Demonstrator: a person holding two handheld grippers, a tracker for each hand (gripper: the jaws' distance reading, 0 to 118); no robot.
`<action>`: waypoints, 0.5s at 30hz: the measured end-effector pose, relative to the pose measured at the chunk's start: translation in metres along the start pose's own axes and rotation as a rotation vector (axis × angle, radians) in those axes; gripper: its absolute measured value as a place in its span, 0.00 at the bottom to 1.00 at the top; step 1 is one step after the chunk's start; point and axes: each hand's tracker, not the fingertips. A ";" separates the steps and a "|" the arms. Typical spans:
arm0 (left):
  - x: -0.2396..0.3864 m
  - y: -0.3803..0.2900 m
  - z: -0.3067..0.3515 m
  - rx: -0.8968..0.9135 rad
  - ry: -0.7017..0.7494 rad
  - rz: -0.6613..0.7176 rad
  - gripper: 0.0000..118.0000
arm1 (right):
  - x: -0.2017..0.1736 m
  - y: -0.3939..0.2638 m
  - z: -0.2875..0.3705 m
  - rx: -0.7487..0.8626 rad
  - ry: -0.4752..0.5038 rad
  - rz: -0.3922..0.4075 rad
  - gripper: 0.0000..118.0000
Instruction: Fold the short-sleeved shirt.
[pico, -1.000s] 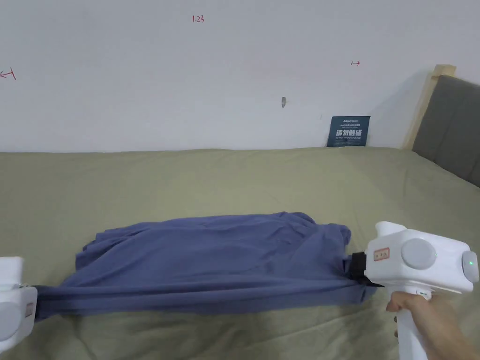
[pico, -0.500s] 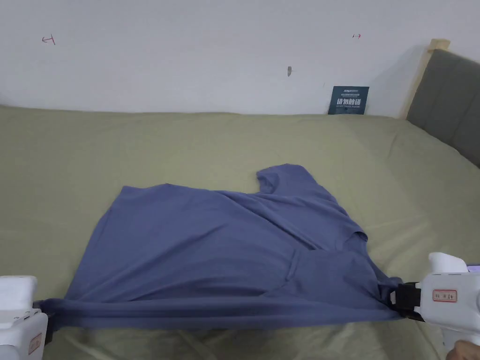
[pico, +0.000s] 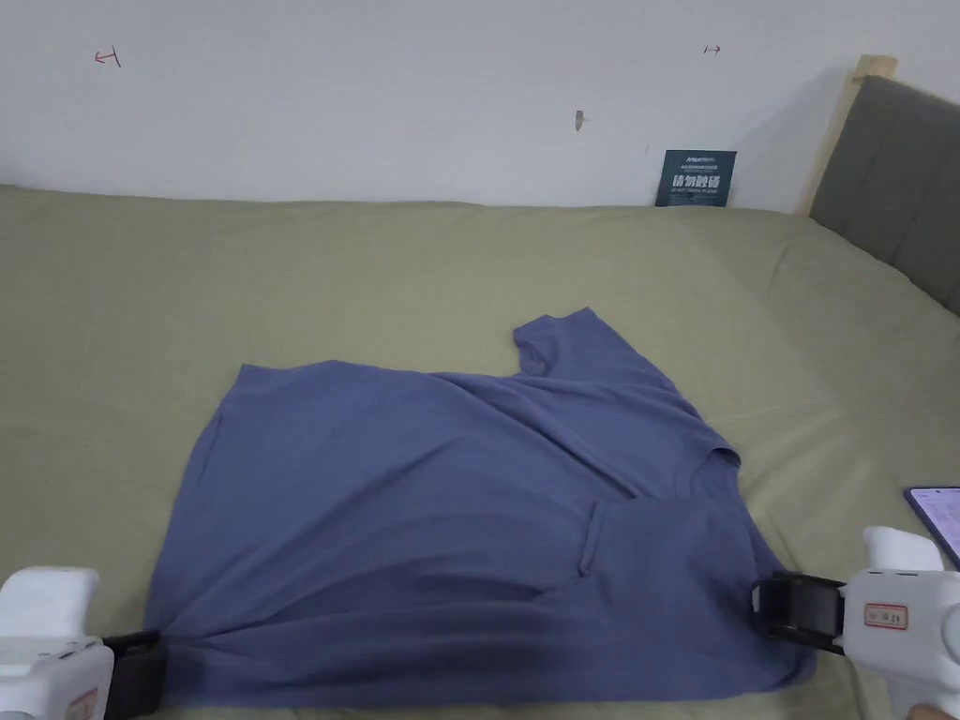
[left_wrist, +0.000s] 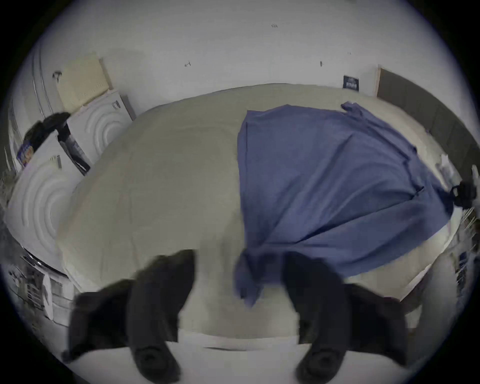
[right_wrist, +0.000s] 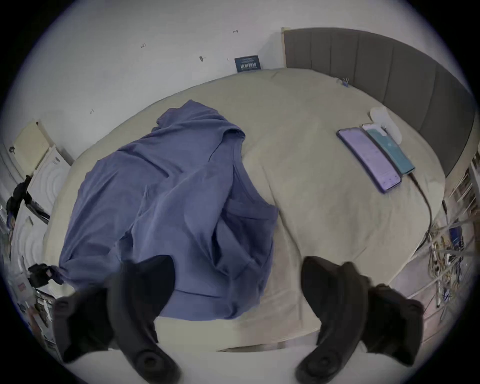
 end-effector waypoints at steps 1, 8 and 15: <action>-0.002 0.001 0.005 0.008 -0.027 0.028 0.72 | -0.002 0.001 0.008 0.030 -0.001 0.012 0.78; 0.000 -0.001 0.050 0.042 -0.121 0.067 0.31 | -0.024 -0.008 0.052 0.092 0.015 0.128 0.05; 0.008 -0.019 0.045 -0.020 -0.109 -0.011 0.00 | -0.037 -0.026 0.046 0.025 0.092 0.133 0.00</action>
